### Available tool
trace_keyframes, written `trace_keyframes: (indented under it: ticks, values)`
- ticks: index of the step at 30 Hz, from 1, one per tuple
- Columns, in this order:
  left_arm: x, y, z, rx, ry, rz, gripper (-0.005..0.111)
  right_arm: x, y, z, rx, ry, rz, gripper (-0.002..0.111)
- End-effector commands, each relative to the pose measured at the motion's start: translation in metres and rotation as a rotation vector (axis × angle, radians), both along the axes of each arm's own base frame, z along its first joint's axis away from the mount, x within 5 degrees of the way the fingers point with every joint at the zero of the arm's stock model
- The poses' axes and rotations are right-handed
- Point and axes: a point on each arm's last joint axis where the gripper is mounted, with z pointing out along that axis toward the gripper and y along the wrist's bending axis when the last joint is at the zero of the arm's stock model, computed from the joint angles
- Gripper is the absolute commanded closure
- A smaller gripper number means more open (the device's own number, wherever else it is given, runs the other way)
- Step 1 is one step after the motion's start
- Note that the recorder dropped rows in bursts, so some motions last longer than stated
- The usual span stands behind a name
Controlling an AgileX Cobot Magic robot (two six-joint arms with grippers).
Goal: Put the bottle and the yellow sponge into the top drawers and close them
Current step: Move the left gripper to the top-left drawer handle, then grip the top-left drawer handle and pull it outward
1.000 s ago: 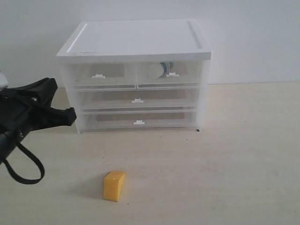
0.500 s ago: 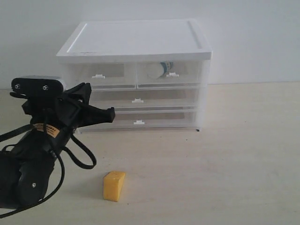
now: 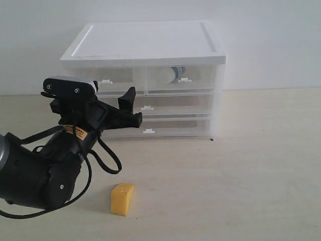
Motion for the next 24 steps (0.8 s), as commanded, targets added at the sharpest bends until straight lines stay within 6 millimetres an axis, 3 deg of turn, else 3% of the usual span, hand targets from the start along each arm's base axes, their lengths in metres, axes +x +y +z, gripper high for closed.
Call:
trace_keyframes:
  ticks: [1,10,24]
  values:
    - [0.009,-0.001,-0.003,-0.016,-0.006,0.067,0.032,0.0,0.0,0.001,-0.003,-0.012,-0.003,0.107]
    - [0.026,-0.005,-0.023,-0.024,0.012,0.149,0.032,0.0,0.0,0.001,-0.003,-0.012,-0.003,0.107]
    - [0.04,-0.003,-0.012,0.019,-0.037,0.211,0.032,0.0,0.0,0.001,-0.003,-0.012,-0.003,0.107]
